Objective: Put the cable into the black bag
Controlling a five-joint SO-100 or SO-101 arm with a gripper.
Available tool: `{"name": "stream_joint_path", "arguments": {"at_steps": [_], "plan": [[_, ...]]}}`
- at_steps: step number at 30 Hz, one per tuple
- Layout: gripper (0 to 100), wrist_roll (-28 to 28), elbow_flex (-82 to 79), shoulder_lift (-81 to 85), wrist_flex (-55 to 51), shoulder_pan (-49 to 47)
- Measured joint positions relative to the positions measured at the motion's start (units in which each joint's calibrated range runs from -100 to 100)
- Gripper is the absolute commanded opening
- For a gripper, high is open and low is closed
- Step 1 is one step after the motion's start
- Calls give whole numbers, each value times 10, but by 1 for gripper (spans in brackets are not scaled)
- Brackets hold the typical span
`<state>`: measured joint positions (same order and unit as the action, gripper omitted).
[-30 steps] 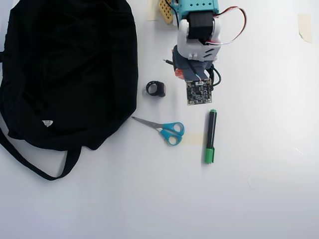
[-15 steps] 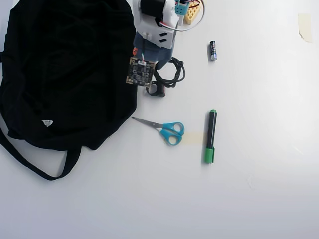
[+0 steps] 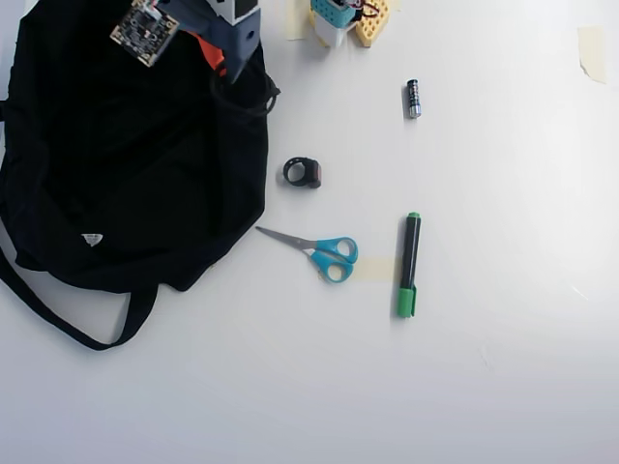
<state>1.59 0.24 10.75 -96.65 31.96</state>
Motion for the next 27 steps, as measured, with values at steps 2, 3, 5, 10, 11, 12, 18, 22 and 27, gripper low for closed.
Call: {"name": "stream_joint_path", "arguments": {"at_steps": [2,3,5,10,11,12,18,22,27], "plan": [[2,-1,0,0,0,38],[2,-1,0,0,0,64],[2,-1,0,0,0,85],[2,-51,0,0,90,151],[2,-53,0,0,126,159],[2,-53,-9,0,168,178],[8,-53,-97,-86,324,204],[19,-53,-103,-116,324,197],[10,-51,-100,-90,235,157]]}}
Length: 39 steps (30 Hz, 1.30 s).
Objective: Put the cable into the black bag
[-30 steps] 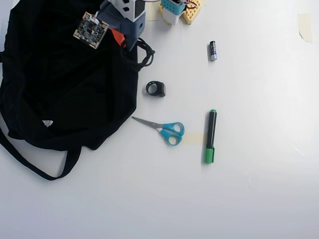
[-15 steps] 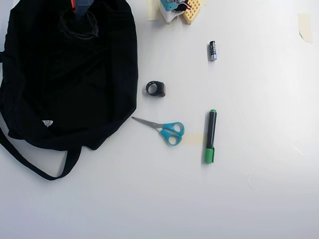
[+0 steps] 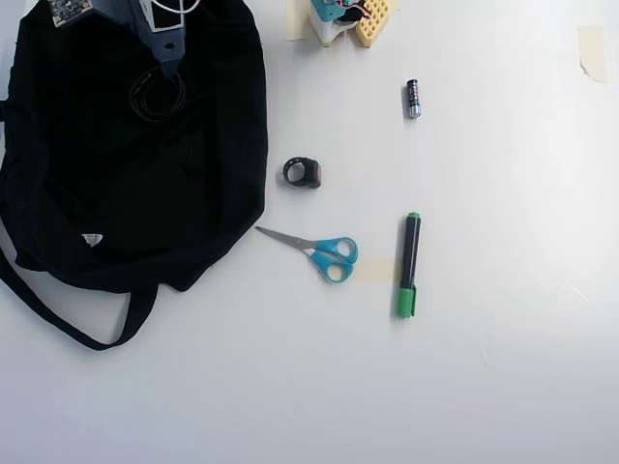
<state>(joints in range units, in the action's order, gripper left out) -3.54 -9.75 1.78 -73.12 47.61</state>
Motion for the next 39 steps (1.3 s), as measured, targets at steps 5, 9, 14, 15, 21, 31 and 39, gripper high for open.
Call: {"name": "stream_joint_path", "arguments": {"at_steps": [5,9,14,15,21,31,39], "plan": [[2,-4,-1,227,-106,-103],[2,-21,-56,331,-107,-267],[2,-28,-193,432,-74,-389],[2,-28,-215,444,-55,-400],[2,-28,-341,501,49,-437],[2,-28,-629,711,186,-479],[2,-28,-832,938,185,-506]]}}
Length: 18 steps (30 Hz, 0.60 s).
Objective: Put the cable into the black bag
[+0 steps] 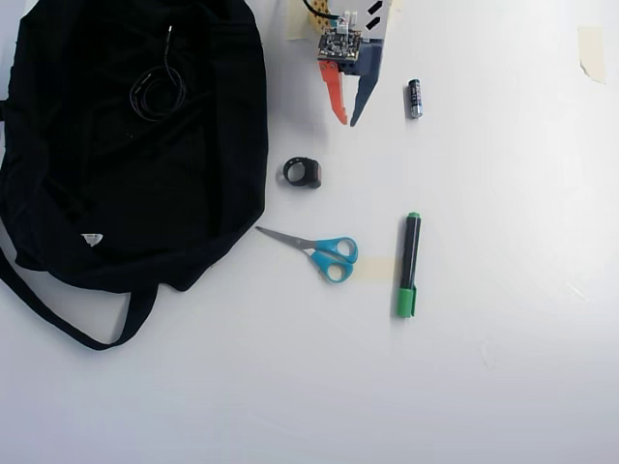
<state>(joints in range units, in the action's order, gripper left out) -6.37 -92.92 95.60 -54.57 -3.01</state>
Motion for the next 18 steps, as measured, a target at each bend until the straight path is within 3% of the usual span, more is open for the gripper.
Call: {"name": "stream_joint_path", "arguments": {"at_steps": [10,18], "plan": [[2,0,-24,32,-155,-32],[2,0,-27,32,-164,-35]]}}
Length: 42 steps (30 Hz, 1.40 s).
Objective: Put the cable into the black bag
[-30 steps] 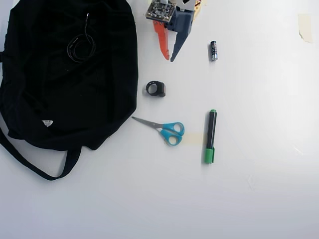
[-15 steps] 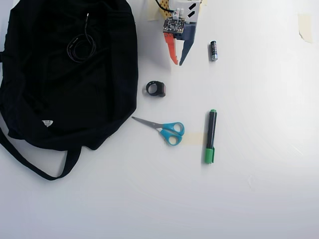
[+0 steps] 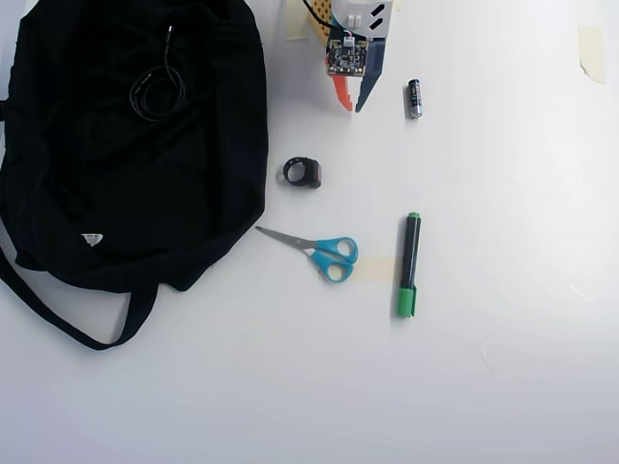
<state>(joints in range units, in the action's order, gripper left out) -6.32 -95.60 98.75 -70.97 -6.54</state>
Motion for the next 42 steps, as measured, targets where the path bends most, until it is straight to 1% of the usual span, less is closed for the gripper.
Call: {"name": "stream_joint_path", "arguments": {"at_steps": [42], "plan": [[2,1,-17,0,0,0]]}}
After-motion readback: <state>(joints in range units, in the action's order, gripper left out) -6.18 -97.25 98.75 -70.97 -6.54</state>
